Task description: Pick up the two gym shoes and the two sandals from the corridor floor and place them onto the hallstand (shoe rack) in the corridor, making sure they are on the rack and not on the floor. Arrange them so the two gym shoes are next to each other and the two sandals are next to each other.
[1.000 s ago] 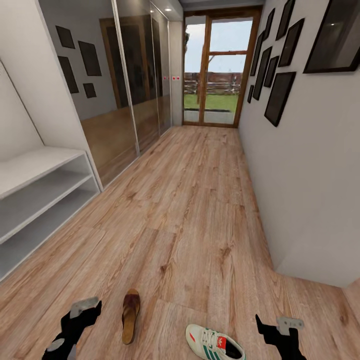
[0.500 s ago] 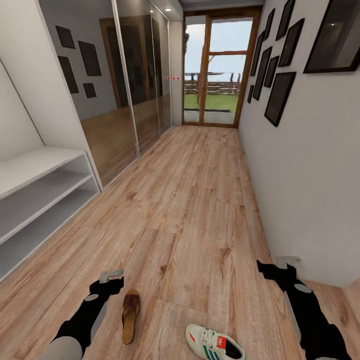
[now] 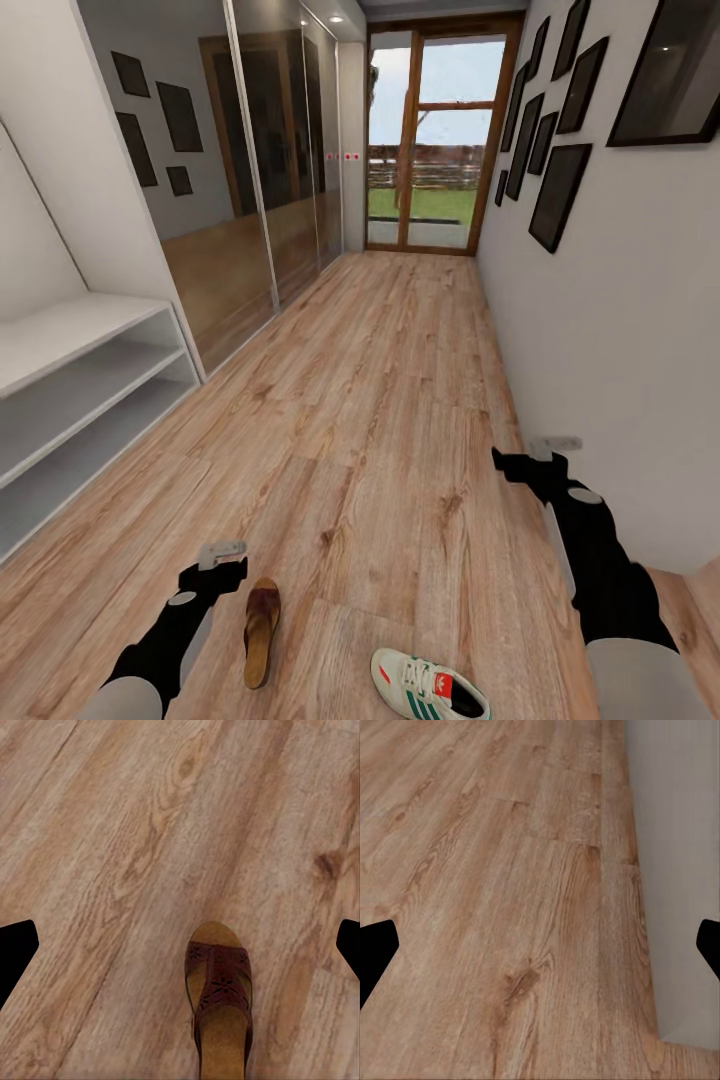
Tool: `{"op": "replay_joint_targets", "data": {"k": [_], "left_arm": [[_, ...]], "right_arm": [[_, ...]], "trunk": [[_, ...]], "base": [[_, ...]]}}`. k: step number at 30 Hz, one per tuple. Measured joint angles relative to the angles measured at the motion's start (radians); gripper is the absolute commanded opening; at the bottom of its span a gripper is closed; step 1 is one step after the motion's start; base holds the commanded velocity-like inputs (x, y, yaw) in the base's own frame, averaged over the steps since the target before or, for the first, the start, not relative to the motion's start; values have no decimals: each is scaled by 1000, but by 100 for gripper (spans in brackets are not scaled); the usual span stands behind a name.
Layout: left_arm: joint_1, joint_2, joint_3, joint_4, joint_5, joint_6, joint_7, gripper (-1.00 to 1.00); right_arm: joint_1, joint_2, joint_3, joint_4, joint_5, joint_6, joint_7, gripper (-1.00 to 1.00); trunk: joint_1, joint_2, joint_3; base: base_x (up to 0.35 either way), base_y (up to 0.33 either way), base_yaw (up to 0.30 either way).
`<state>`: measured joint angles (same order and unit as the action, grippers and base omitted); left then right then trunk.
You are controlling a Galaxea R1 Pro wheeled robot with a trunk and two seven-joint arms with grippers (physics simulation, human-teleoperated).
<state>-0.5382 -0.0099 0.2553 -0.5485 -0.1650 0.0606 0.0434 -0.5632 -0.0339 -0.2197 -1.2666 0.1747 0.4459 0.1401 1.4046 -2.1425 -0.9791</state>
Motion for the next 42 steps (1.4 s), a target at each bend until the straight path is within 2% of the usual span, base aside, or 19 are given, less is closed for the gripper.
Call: {"op": "replay_joint_targets", "data": {"k": [14, 24, 37, 42], "left_arm": [[1, -3, -5, 1, 2, 0, -1, 100], [2, -4, -6, 2, 1, 0, -2, 100], [3, -4, -6, 3, 2, 1, -3, 100], [3, -4, -6, 4, 2, 1, -20, 100]], "right_arm": [[-1, -2, -1, -42, 5, 4, 3, 100], [-1, -2, -1, -46, 6, 5, 3, 100], [-1, -1, 0, -47, 6, 5, 3, 100], [-1, 0, -1, -48, 6, 12, 2, 100]], "trunk": [[0, 0, 0], [0, 0, 0], [0, 0, 0], [19, -35, -18]], "base": [[88, 0, -4], [5, 0, -165], [0, 0, -19], [0, 0, -1]]}}
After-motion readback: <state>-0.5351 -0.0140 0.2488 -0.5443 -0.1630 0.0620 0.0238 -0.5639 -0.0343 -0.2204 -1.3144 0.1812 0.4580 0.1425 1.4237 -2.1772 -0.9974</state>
